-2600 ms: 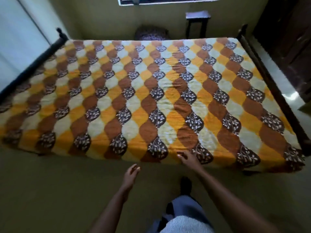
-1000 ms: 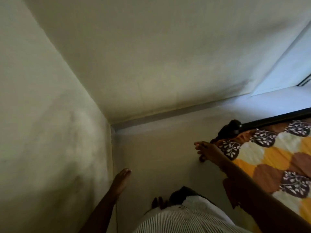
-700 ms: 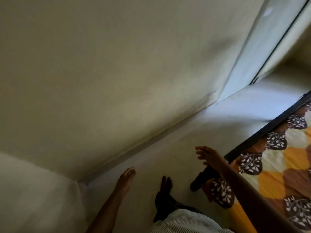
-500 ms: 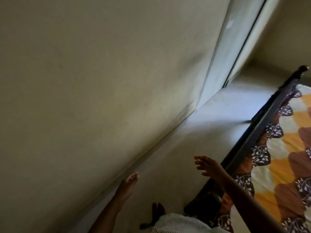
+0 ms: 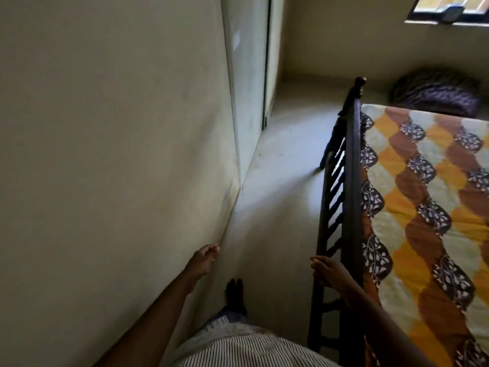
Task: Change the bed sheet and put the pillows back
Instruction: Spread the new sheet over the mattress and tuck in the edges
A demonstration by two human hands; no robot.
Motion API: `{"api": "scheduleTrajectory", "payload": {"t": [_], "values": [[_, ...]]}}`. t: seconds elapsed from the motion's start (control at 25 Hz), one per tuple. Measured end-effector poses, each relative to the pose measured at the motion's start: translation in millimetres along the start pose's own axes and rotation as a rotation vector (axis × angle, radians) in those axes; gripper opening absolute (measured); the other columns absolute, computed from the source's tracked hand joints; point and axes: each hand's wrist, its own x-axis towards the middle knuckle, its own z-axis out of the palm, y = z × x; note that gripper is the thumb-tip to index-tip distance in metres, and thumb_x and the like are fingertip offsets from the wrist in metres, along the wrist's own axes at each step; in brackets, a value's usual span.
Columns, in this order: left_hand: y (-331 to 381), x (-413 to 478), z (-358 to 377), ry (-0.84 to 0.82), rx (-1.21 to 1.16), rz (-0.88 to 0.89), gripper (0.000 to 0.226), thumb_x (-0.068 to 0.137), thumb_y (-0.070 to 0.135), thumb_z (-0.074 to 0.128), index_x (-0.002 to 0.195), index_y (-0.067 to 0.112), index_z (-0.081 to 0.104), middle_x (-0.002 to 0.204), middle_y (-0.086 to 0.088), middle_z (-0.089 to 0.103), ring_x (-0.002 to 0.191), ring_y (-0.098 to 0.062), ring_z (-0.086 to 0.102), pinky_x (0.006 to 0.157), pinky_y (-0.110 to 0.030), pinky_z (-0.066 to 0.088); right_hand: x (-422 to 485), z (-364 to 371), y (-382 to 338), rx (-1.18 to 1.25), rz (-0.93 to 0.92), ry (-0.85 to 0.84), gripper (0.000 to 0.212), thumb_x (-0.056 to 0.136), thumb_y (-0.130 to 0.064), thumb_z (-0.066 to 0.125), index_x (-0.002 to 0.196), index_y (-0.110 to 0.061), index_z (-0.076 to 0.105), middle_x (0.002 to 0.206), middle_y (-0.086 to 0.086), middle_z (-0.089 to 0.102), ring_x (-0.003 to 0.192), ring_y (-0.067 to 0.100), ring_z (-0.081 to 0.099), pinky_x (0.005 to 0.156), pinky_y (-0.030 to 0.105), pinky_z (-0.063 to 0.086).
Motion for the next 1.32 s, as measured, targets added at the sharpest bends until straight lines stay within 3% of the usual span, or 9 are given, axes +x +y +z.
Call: {"api": "scheduleTrajectory", "payload": {"t": [0.2,0.32,0.48,0.64,0.88,1.0,1.12,1.32], "values": [[101.2,111.2,-1.8,-0.154,0.093,0.041,0.033,0.097,0.026,0.047,0.127,0.013,0.052,0.126,-0.008,0.055,0.104,-0.017,0.051,0.078,-0.027,0.040,49.4,-10.1,-73.5,0.121,0.077,0.168,0.030,0.099,-0.015,0.040,0.124,-0.003,0.052,0.100,0.015,0.057,0.068,0.010,0.051,0.054,0.018,0.039],[148.0,161.0,12.1,-0.232,0.125,0.021,0.034,0.097,0.029,0.046,0.127,0.014,0.051,0.125,-0.008,0.055,0.107,-0.021,0.052,0.083,-0.030,0.039,79.0,-21.9,-115.1,0.235,0.072,0.249,0.031,0.099,-0.015,0.039,0.125,-0.004,0.051,0.094,0.008,0.056,0.068,0.010,0.050,0.055,0.019,0.039],[221.8,237.6,37.0,-0.327,0.157,0.058,0.037,0.097,0.036,0.044,0.127,0.016,0.050,0.122,-0.004,0.054,0.108,-0.018,0.051,0.084,-0.031,0.040,131.9,-60.6,-170.6,0.318,0.017,0.368,0.028,0.098,-0.018,0.044,0.122,-0.010,0.056,0.105,0.007,0.060,0.087,0.016,0.058,0.065,0.024,0.043],[329.4,338.3,71.7,-0.338,0.175,0.071,0.034,0.097,0.033,0.046,0.125,0.016,0.052,0.116,-0.003,0.055,0.105,-0.018,0.052,0.074,-0.029,0.042,223.3,-136.8,-246.6,0.319,-0.013,0.418,0.029,0.098,-0.019,0.042,0.122,-0.011,0.056,0.111,0.014,0.061,0.100,0.025,0.058,0.076,0.031,0.047],[489.9,457.6,102.3,-0.299,0.141,0.121,0.034,0.097,0.033,0.043,0.127,0.017,0.050,0.118,-0.002,0.053,0.109,-0.017,0.050,0.080,-0.030,0.041,353.2,-248.1,-383.3,0.270,-0.065,0.382,0.026,0.097,-0.017,0.046,0.119,-0.009,0.058,0.101,0.006,0.062,0.088,0.017,0.059,0.062,0.022,0.043],[551.8,523.4,117.7,-0.288,0.107,0.113,0.035,0.097,0.033,0.044,0.127,0.016,0.050,0.117,-0.002,0.053,0.109,-0.017,0.049,0.085,-0.032,0.038,426.7,-289.7,-456.3,0.267,-0.111,0.351,0.023,0.097,-0.013,0.046,0.116,-0.008,0.058,0.084,0.001,0.059,0.071,0.011,0.055,0.052,0.015,0.043],[617.3,594.8,136.7,-0.285,0.089,0.121,0.035,0.097,0.029,0.045,0.128,0.013,0.049,0.119,-0.004,0.052,0.108,-0.018,0.049,0.084,-0.032,0.038,507.1,-328.6,-524.7,0.267,-0.160,0.324,0.024,0.097,-0.011,0.046,0.116,-0.003,0.057,0.085,0.002,0.057,0.071,0.011,0.053,0.060,0.022,0.038],[735.0,709.8,175.4,-0.353,0.145,0.129,0.035,0.097,0.029,0.047,0.127,0.013,0.050,0.118,-0.006,0.054,0.100,-0.017,0.049,0.067,-0.026,0.038,592.1,-406.3,-616.2,0.363,-0.131,0.420,0.019,0.095,-0.022,0.049,0.111,-0.021,0.061,0.097,-0.001,0.063,0.084,0.014,0.061,0.066,0.024,0.045]]}}
